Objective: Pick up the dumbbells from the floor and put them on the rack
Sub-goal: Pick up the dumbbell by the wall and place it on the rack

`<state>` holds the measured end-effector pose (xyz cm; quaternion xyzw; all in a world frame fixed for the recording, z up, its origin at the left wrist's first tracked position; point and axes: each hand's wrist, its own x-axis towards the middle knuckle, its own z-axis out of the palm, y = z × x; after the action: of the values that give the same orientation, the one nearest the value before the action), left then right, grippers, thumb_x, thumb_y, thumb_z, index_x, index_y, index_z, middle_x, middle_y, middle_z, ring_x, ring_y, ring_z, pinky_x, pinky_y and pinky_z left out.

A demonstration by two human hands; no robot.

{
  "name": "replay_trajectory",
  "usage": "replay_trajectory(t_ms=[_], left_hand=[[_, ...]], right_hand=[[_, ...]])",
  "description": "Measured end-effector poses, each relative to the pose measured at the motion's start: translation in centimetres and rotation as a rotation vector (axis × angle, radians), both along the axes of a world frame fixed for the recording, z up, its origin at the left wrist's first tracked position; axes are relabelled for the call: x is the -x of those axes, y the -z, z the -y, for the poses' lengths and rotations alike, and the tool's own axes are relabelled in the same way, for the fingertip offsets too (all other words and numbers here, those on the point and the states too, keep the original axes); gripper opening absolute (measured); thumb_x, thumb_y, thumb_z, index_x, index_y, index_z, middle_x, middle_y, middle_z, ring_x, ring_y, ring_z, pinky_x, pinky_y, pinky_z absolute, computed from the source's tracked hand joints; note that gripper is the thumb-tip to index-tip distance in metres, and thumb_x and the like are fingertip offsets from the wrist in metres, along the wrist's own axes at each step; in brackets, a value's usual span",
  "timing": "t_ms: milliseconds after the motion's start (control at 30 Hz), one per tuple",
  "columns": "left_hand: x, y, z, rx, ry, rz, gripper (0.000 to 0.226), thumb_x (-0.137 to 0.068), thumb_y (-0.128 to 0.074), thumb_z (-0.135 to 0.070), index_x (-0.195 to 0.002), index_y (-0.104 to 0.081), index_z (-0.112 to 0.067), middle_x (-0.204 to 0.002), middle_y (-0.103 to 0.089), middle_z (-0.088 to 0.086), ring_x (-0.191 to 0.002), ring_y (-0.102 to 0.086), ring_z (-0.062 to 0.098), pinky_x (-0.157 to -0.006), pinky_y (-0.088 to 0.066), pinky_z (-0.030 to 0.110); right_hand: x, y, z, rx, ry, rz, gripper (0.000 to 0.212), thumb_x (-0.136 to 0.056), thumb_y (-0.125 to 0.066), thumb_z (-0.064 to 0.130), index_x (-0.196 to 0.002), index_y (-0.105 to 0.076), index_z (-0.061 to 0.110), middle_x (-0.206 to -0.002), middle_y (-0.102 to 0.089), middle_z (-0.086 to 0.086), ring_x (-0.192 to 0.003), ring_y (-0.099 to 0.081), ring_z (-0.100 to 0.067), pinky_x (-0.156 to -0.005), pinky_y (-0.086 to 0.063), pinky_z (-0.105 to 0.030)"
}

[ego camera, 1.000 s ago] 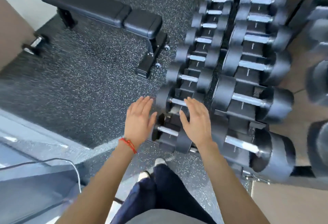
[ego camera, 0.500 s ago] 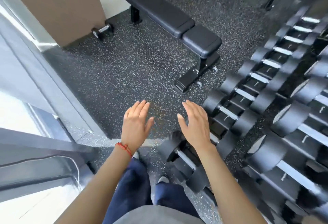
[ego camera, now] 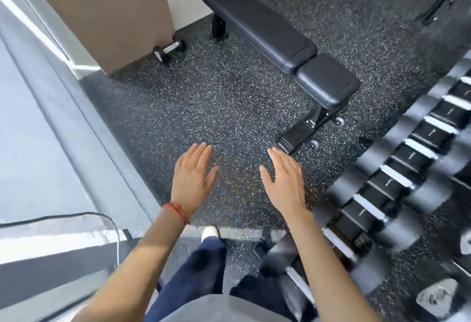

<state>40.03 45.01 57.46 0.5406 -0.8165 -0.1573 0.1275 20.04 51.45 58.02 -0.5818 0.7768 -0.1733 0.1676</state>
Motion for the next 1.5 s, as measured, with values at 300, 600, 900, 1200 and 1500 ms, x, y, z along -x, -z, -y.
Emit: replay_trajectory(t_ms=[300,600,900,1200,1500], left_hand=[[-0.1,0.7,11.1,-0.032,-0.115,-0.008,0.051,-0.093,-0.046,-0.033,-0.136,-0.040,-0.007,-0.142,-0.045,0.013,-0.135,-0.034,0.030,-0.111,-0.025,0.045],[4.9,1.7,21.6,-0.068,-0.209,0.054,0.052,-0.093,-0.043,-0.036,-0.138,-0.037,-0.009,-0.144,-0.042,0.011,-0.137,-0.032,0.029,-0.113,-0.024,0.046],[10.3,0.8,30.7,-0.094,-0.326,0.060,0.052,-0.093,-0.047,-0.034,-0.137,-0.040,-0.008,-0.143,-0.043,0.012,-0.136,-0.034,0.031,-0.112,-0.024,0.047],[10.0,2.1,43.1,-0.112,-0.340,0.068,0.050,-0.093,-0.048,-0.033,-0.136,-0.041,-0.008,-0.144,-0.042,0.011,-0.137,-0.033,0.028,-0.112,-0.022,0.045],[6.3,1.7,59.4,-0.112,-0.351,0.058,0.051,-0.093,-0.045,-0.035,-0.137,-0.039,-0.010,-0.146,-0.039,0.009,-0.139,-0.029,0.026,-0.114,-0.017,0.042]], right_hand=[[1.2,0.2,12.5,0.029,-0.040,-0.022,0.048,-0.093,-0.044,0.034,-0.136,-0.039,0.012,-0.143,-0.044,-0.010,-0.133,-0.037,-0.024,-0.113,-0.023,-0.042],[6.9,1.0,26.2,0.003,-0.202,-0.042,0.048,-0.094,-0.043,0.034,-0.137,-0.039,0.012,-0.144,-0.043,-0.008,-0.134,-0.035,-0.023,-0.114,-0.022,-0.041],[11.6,0.5,38.9,-0.008,-0.393,-0.098,0.047,-0.094,-0.041,0.033,-0.137,-0.038,0.012,-0.144,-0.043,-0.007,-0.135,-0.033,-0.022,-0.113,-0.015,-0.037],[11.4,2.2,51.6,-0.027,-0.459,-0.148,0.048,-0.095,-0.039,0.034,-0.138,-0.036,0.012,-0.146,-0.038,-0.009,-0.137,-0.030,-0.022,-0.114,-0.010,-0.037],[7.2,1.8,67.9,-0.009,-0.476,-0.143,0.048,-0.094,-0.040,0.035,-0.137,-0.039,0.013,-0.145,-0.041,-0.008,-0.135,-0.033,-0.021,-0.113,-0.012,-0.034]])
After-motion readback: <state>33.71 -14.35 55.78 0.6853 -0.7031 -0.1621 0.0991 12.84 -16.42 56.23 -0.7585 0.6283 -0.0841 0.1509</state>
